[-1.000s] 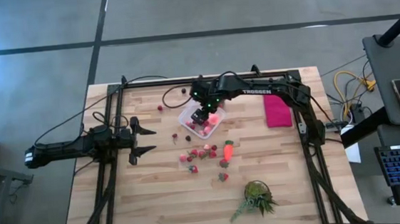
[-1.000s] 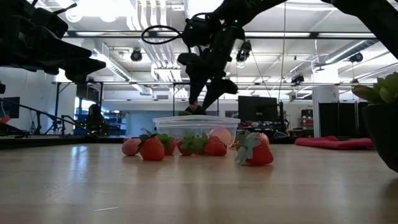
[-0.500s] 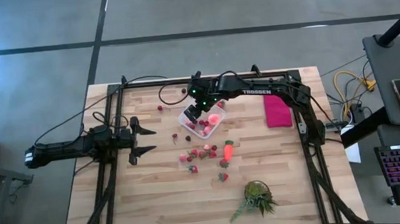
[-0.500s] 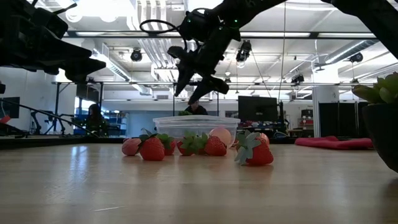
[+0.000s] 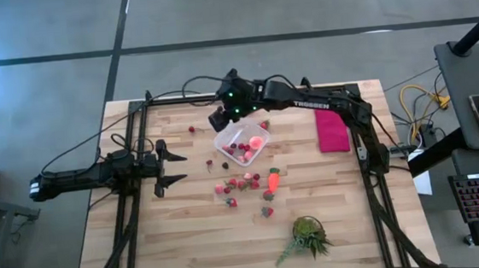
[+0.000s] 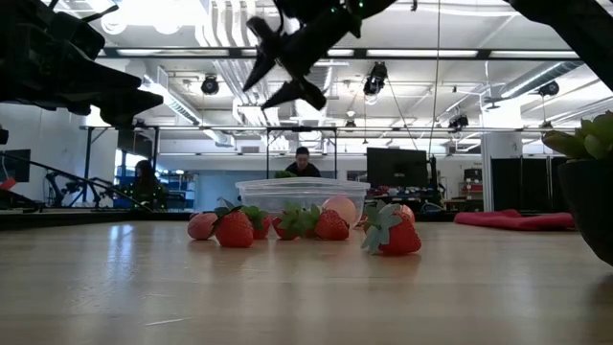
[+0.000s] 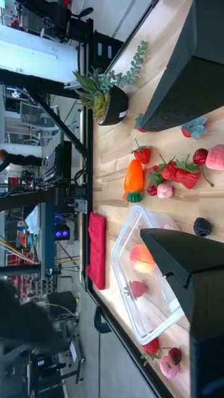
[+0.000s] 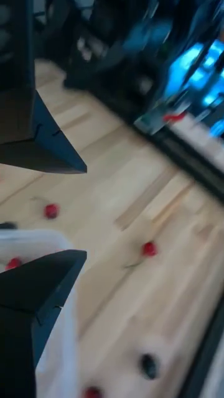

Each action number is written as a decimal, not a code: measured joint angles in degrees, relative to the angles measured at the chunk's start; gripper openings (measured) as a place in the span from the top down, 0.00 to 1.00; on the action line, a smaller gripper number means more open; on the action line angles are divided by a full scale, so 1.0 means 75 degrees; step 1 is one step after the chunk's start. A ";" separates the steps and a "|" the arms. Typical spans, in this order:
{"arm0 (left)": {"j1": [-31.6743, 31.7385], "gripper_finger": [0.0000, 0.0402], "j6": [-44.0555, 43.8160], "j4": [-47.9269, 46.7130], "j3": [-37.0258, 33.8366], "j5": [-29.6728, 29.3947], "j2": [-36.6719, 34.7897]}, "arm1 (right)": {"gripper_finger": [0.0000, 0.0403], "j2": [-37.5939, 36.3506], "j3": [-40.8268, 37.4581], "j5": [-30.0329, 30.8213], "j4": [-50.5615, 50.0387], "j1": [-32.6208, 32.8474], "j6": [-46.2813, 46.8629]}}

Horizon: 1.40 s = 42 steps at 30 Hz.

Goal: Pick and placing Produce into tupperware
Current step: Put the red strawberry into the transparent container

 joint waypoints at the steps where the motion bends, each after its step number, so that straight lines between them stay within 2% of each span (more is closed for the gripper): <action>1: -0.0001 0.36 0.0001 0.0002 0.0002 -0.0001 -0.0001 | 0.50 0.0000 0.0118 0.0023 0.0050 0.0000 -0.0062; 9: 0.0000 0.36 0.0002 0.0003 0.0001 -0.0001 0.0000 | 0.50 0.0000 0.0866 0.0041 0.0539 0.0000 -0.0081; 17: 0.0000 0.36 0.0002 0.0000 0.0002 0.0000 0.0000 | 0.50 -0.0001 0.1579 0.0039 0.0488 -0.0072 -0.0818; 19: 0.0001 0.36 0.0000 0.0002 0.0003 0.0000 0.0000 | 0.50 -0.0003 0.1823 -0.0111 0.0016 -0.0123 -0.0828; 22: -0.0001 0.36 0.0001 0.0000 0.0002 0.0001 0.0000 | 0.50 -0.0014 0.2164 -0.0171 -0.1937 -0.0253 -0.1452; 24: 0.0001 0.36 0.0002 0.0003 0.0003 -0.0001 0.0000 | 0.50 -0.0023 0.2192 0.0492 -0.3289 -0.0319 -0.1766; 26: 0.0000 0.36 0.0002 0.0002 0.0003 0.0000 0.0000 | 0.50 -0.0010 0.2153 0.1604 -0.4341 -0.0372 -0.1888; 28: 0.0000 0.36 0.0001 0.0001 0.0001 0.0001 -0.0003 | 0.50 -0.0009 0.2048 0.2607 -0.4998 -0.0437 -0.1857; 30: 0.0001 0.36 0.0002 0.0003 0.0000 -0.0001 -0.0003 | 0.50 -0.0009 0.1923 0.3022 -0.5374 -0.0558 -0.1604; 33: -0.0002 0.36 0.0002 0.0003 0.0003 -0.0001 -0.0003 | 0.50 -0.0009 0.1513 0.2891 -0.5539 -0.0832 -0.1207; 39: -0.0001 0.36 0.0001 0.0000 0.0003 0.0002 -0.0003 | 0.50 0.0000 0.0405 0.1725 -0.5467 -0.1591 -0.0812; 42: 0.0001 0.36 0.0002 0.0000 0.0003 -0.0001 -0.0003 | 0.50 0.0009 -0.0045 0.1757 -0.5440 -0.1806 -0.0684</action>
